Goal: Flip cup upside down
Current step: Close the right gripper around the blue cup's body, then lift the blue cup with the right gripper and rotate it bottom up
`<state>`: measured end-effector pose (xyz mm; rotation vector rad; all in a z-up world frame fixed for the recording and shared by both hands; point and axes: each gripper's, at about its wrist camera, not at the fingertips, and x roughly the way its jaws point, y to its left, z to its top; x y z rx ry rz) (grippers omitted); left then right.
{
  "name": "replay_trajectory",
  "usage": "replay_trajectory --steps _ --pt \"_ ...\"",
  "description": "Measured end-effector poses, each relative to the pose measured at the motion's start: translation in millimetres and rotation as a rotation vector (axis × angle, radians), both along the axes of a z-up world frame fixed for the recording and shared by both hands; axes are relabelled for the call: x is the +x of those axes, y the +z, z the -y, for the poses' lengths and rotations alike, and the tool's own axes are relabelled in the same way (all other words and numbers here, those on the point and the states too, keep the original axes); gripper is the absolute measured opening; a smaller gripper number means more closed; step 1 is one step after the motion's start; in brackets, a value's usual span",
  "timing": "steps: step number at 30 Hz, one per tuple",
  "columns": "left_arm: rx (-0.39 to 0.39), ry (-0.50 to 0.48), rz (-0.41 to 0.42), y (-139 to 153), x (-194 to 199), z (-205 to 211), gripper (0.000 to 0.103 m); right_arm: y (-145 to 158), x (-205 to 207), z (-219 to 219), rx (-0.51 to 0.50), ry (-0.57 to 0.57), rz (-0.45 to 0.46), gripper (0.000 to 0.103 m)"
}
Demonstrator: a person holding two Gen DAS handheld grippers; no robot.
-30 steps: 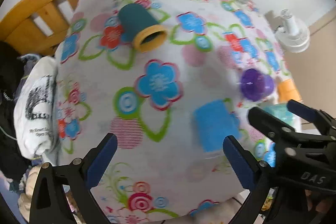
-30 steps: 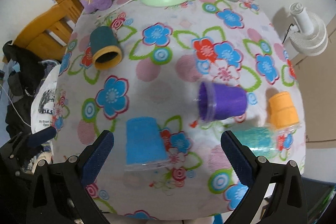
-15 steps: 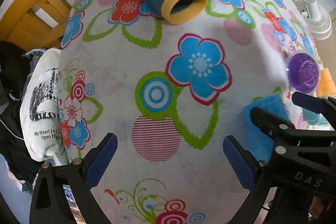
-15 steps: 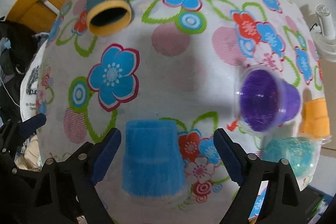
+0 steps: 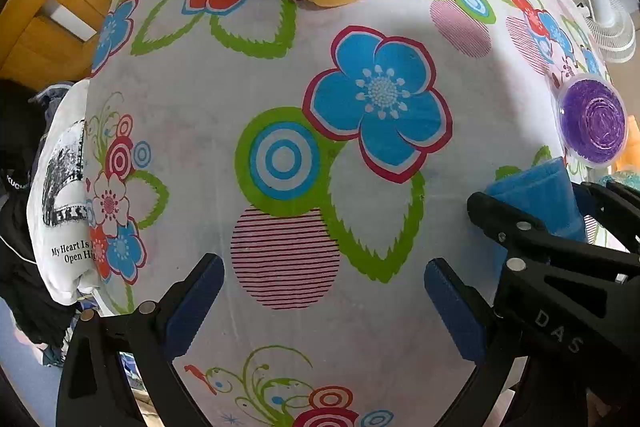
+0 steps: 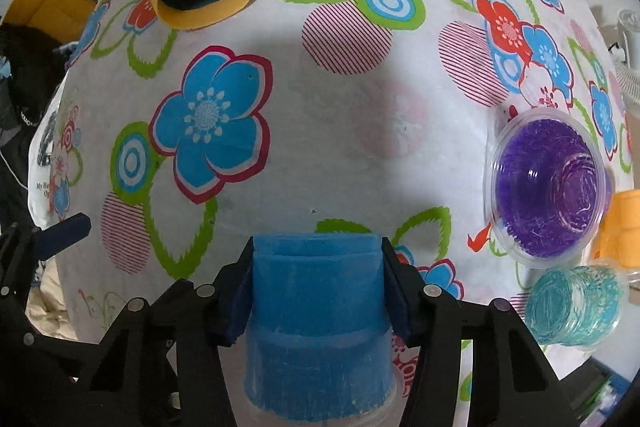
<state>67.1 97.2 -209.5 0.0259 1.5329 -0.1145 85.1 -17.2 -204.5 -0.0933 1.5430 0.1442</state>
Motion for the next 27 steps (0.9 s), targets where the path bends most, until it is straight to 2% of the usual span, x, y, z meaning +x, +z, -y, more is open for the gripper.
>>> replay_trajectory --steps 5,16,23,27 --pt "-0.015 0.013 0.018 6 -4 -7 0.101 16 -7 -1 0.003 -0.015 0.052 0.058" --pt "-0.047 -0.021 0.112 54 -20 2 0.101 74 -21 8 0.01 -0.025 0.224 0.058" --pt "-0.06 0.006 0.164 80 -22 1 0.101 111 -36 12 0.02 -0.005 0.321 0.058" --pt "-0.069 0.042 0.199 100 -31 0 0.101 136 -45 17 0.018 0.025 0.419 0.058"
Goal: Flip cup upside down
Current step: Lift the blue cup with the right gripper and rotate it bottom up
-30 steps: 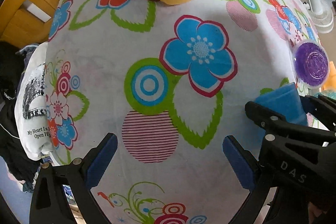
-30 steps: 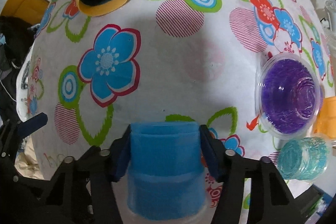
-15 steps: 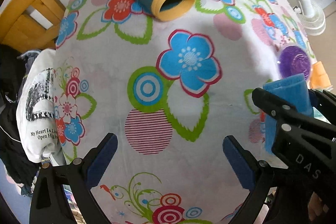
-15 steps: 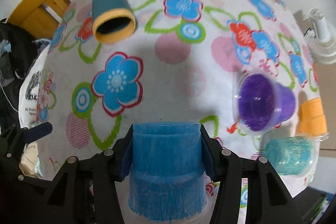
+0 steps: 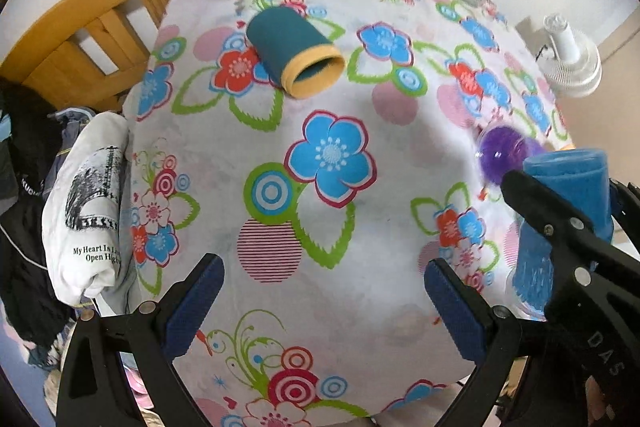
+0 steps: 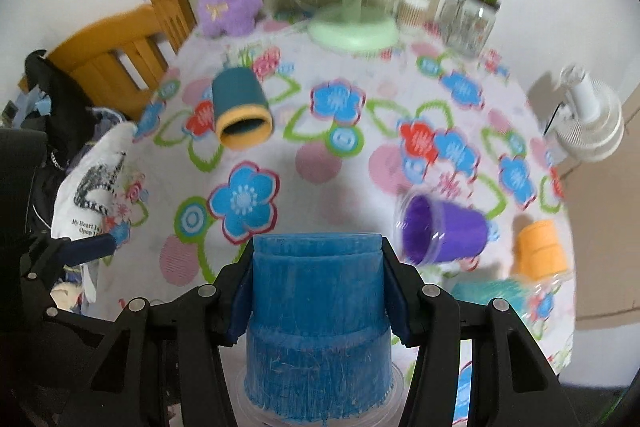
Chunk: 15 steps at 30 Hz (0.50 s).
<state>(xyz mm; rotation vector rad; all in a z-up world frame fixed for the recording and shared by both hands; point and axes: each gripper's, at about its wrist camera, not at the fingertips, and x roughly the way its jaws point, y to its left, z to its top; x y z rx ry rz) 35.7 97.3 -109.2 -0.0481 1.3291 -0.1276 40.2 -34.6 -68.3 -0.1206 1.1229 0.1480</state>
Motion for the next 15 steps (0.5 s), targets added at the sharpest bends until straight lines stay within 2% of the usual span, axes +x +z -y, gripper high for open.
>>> replay_trajectory --steps 8,15 --pt "0.012 0.061 0.054 27 -15 3 0.101 31 -16 14 0.067 0.056 0.135 0.058" --pt "0.017 0.111 0.068 21 -26 1 0.101 25 -27 22 0.104 0.098 0.252 0.058"
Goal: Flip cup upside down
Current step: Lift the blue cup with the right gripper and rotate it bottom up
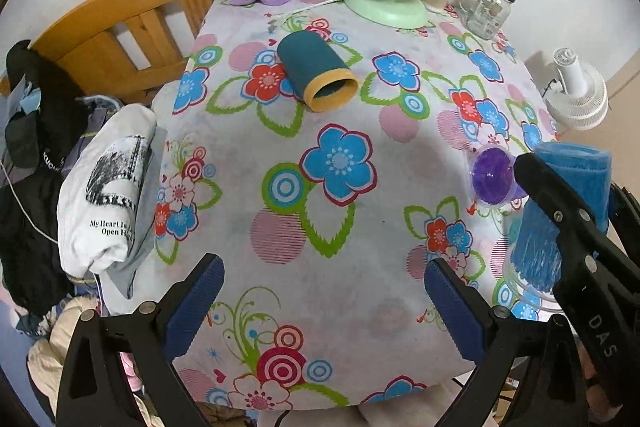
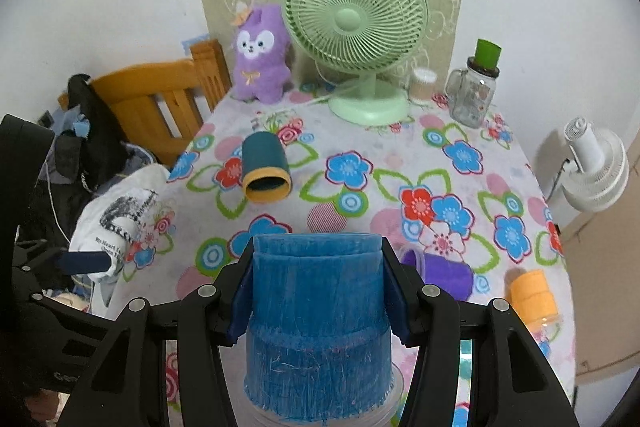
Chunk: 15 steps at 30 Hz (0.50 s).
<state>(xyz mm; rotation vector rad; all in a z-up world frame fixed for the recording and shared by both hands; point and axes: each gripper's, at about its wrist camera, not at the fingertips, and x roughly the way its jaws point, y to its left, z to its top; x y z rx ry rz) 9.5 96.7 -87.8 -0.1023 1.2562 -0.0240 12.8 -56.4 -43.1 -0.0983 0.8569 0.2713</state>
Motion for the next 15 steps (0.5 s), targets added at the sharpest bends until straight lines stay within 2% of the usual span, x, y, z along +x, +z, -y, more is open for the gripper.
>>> replay_trajectory --steps 8,15 --pt "0.019 0.011 0.031 -26 4 2 0.101 -32 -1 7 0.083 0.023 0.11 0.058" --pt "0.032 0.014 0.055 -56 14 -2 0.101 -66 10 2 0.064 0.004 0.168 0.058"
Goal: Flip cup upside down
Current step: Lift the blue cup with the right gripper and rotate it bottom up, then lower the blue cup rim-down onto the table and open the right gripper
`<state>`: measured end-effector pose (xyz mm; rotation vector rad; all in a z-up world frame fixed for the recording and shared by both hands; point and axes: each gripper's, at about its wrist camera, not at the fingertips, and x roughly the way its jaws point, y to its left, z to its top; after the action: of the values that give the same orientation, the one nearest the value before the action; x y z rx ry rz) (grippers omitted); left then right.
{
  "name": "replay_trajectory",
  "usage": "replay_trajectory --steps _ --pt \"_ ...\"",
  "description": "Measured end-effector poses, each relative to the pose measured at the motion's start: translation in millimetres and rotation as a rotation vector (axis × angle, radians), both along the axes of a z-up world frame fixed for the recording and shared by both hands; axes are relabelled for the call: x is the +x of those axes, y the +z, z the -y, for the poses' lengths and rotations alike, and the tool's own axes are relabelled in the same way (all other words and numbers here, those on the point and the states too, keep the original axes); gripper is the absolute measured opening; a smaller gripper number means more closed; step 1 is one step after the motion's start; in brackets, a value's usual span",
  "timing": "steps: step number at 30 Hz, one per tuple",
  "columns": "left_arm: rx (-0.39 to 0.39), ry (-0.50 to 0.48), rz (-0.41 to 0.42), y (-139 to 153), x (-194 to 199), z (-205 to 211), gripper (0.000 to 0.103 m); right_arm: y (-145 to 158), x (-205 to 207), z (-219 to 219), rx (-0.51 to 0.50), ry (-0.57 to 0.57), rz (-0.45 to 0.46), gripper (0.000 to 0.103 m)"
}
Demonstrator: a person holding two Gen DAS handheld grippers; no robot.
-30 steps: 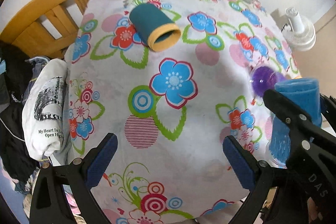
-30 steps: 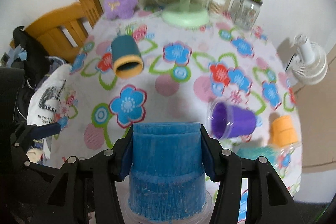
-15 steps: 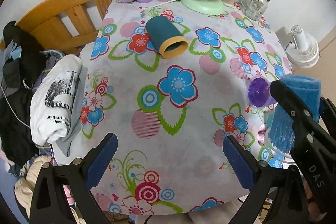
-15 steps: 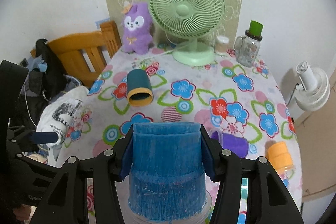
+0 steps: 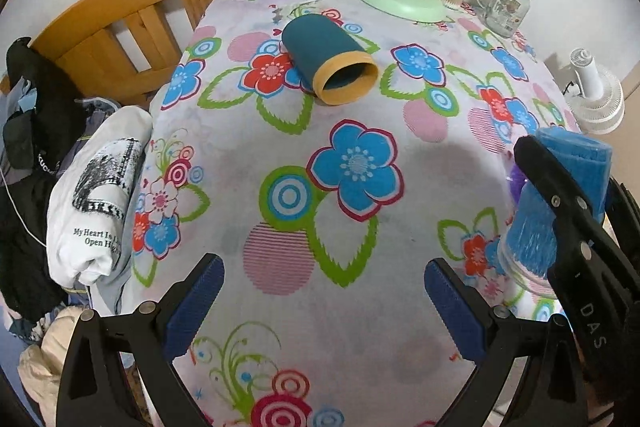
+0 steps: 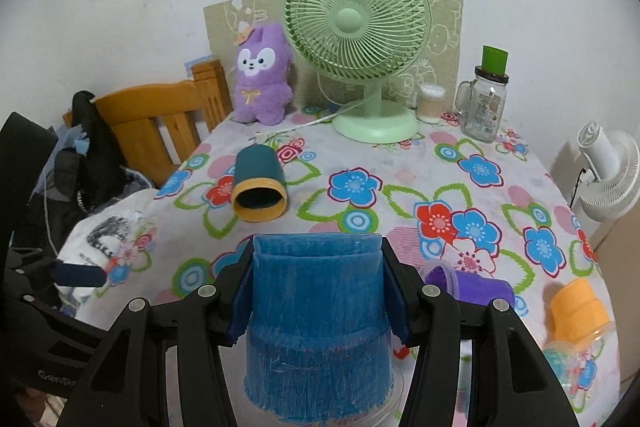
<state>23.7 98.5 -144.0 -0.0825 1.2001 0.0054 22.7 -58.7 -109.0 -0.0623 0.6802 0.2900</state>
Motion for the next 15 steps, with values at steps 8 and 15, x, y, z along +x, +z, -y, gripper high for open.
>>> replay_trajectory --steps 8,15 --pt "0.017 0.02 -0.006 -24 6 -9 0.101 -27 17 -11 -0.038 -0.077 0.051 0.058" --pt "0.01 0.023 -0.021 -34 6 -13 0.101 -49 19 -15 -0.046 -0.084 -0.012 0.058"
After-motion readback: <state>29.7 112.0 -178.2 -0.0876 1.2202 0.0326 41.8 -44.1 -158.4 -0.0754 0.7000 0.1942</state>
